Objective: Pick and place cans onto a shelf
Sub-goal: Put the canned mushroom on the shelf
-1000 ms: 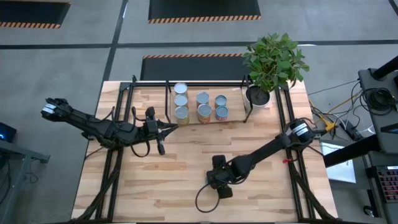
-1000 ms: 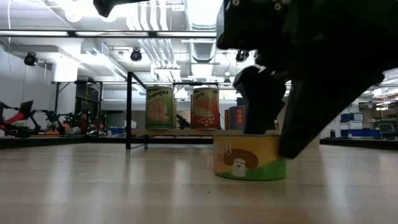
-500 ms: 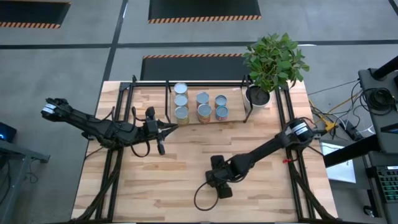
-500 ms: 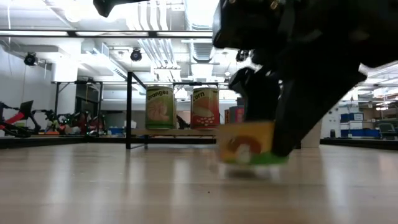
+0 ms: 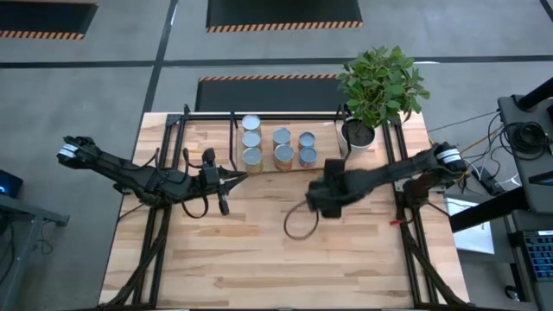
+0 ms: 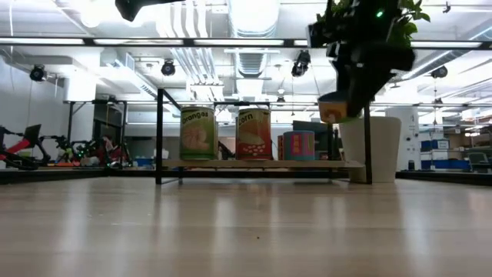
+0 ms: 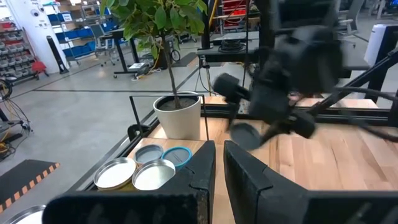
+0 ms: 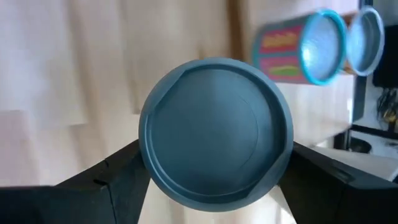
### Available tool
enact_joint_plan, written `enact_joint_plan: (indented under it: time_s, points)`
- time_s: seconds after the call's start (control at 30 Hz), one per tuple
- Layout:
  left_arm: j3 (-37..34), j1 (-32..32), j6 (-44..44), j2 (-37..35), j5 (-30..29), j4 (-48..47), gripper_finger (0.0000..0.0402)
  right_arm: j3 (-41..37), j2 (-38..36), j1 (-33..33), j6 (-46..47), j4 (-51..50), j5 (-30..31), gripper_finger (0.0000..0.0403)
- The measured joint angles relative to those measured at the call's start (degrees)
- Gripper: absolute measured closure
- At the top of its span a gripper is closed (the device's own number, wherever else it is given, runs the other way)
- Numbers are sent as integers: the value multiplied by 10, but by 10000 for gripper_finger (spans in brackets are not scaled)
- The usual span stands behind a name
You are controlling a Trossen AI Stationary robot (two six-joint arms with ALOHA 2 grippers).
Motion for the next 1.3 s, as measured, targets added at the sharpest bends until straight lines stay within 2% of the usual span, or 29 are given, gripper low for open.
enact_joint_plan:
  time_s: [0.2,0.5,0.67,1.03,1.3]
  points:
    - [0,0,1,0,0,0,387,-14,-1,-78,-65,1,-2,115]
    - [0,0,4,0,0,0,387,-44,15,-146,-128,33,3,113]
    - [0,0,4,0,0,0,387,-47,16,-169,-152,52,12,107]
    - [0,0,4,0,0,0,387,-47,16,-209,-176,74,13,67]
    - [0,0,4,0,0,0,387,-44,12,-207,-176,70,13,74]
